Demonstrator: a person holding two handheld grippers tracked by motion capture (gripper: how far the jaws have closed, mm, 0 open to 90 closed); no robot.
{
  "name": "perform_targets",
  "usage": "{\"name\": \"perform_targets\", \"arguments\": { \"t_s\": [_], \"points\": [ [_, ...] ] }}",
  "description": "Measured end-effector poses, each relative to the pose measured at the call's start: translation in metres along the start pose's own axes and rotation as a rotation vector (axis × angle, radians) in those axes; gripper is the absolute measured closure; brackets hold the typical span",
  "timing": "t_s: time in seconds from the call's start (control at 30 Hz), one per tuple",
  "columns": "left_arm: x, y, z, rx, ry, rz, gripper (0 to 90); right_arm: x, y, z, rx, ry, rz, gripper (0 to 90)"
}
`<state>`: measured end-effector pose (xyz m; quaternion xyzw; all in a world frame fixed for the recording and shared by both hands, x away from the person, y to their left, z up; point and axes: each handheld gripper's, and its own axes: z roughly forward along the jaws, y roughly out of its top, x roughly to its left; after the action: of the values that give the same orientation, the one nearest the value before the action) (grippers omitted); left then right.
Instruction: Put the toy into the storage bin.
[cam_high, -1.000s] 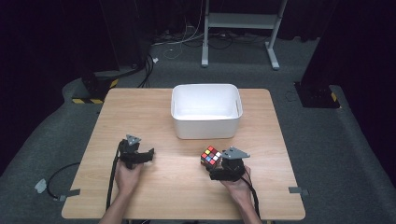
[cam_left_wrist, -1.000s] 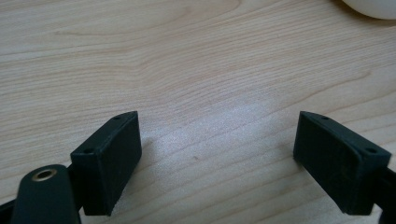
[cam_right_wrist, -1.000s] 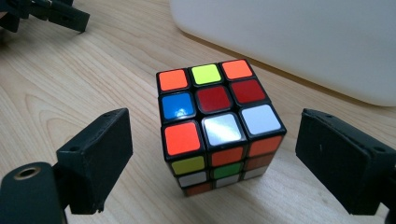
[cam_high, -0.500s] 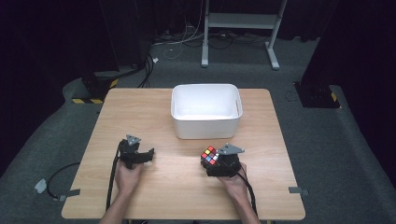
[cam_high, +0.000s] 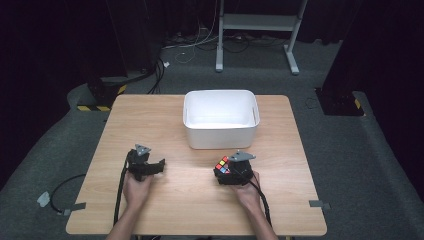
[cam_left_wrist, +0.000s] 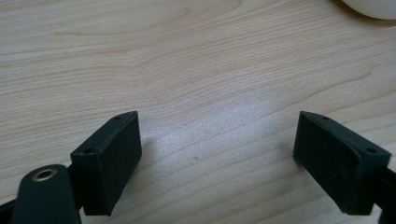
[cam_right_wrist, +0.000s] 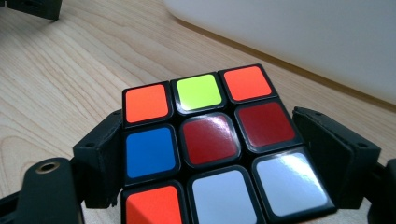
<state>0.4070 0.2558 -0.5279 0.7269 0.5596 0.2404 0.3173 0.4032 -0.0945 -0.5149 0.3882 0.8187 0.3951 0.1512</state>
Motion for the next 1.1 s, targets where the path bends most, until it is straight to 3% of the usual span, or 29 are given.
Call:
{"name": "perform_targets", "arguments": {
  "t_s": [0.37, 0.8, 1.1],
  "points": [
    [0.0, 0.0, 0.0, 0.001, 0.0, 0.001, 15.4, 0.0058, -0.0009, 0.004, -0.009, 0.01, -0.046, 29.6],
    [0.0, 0.0, 0.0, 0.0, 0.0, 0.001, 15.4, 0.0052, -0.0032, 0.004, -0.029, 0.016, -0.018, 31.4],
    [0.0002, 0.0001, 0.0, 0.0, 0.0, 0.002, 15.5, 0.0081, -0.0011, 0.0031, -0.014, 0.007, -0.037, 31.7]
  ]
}}
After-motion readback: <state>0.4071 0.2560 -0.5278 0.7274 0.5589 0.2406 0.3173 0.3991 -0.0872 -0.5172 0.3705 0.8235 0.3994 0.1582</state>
